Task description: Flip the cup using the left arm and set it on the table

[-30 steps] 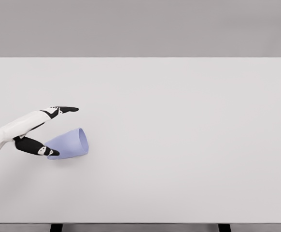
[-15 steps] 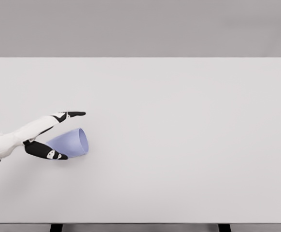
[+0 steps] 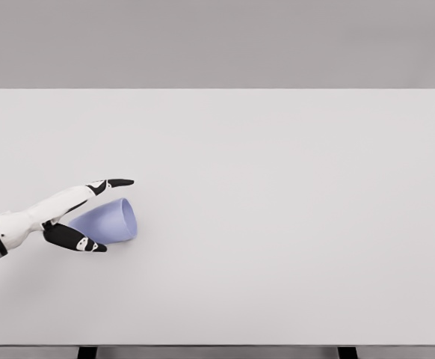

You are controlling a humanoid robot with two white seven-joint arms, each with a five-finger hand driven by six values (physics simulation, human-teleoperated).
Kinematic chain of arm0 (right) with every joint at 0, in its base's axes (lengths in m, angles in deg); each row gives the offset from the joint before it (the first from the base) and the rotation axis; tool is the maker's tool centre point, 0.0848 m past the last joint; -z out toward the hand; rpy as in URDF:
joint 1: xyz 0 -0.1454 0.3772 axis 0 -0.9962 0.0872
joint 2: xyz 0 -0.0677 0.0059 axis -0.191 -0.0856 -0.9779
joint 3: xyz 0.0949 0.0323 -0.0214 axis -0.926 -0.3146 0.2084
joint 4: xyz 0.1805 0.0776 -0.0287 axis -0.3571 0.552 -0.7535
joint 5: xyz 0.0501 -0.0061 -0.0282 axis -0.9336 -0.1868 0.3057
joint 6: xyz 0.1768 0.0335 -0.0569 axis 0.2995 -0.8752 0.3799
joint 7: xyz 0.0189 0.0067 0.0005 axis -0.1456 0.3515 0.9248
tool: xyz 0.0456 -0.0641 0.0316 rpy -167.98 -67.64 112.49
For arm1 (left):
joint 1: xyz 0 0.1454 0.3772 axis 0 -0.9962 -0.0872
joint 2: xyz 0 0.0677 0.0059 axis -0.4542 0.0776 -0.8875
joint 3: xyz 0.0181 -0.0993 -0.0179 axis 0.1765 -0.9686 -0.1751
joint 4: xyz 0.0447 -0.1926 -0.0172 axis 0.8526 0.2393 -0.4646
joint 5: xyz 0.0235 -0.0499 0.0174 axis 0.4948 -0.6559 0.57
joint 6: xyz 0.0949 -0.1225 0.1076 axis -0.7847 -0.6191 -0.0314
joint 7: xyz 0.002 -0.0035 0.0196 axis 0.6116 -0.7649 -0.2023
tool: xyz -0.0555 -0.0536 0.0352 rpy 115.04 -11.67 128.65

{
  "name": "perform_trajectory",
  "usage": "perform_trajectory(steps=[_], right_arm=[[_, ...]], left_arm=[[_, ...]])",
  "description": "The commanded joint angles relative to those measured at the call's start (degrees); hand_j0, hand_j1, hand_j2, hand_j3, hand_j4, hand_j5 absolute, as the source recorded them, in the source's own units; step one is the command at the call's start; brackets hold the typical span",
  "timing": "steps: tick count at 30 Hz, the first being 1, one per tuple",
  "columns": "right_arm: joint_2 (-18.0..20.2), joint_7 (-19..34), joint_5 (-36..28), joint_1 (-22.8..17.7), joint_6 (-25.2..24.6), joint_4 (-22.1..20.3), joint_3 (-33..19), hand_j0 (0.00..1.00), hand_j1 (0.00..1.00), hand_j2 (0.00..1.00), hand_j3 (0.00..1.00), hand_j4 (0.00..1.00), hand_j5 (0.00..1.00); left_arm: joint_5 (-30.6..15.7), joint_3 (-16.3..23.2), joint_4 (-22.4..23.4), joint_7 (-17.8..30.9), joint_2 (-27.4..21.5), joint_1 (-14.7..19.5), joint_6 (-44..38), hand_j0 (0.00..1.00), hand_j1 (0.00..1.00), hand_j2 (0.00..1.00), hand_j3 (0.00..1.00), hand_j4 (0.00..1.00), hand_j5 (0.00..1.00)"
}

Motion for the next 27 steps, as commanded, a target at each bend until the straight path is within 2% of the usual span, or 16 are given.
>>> perform_trajectory(steps=[1,27], right_arm=[[0.0,0.01,-0.04,0.0,0.0,-0.01,-0.01,1.0,1.0,1.0,1.0,1.0,1.0],[0.0,0.01,-0.04,0.0,0.0,-0.01,-0.01,1.0,1.0,1.0,1.0,1.0,1.0]], left_arm=[[-0.22,0.01,-0.02,-0.01,0.18,0.0,-0.95,1.0,1.0,1.0,1.0,1.0,1.0],[0.04,0.45,0.07,-0.01,2.81,0.0,-6.4,1.0,1.0,1.0,1.0,1.0,1.0]])
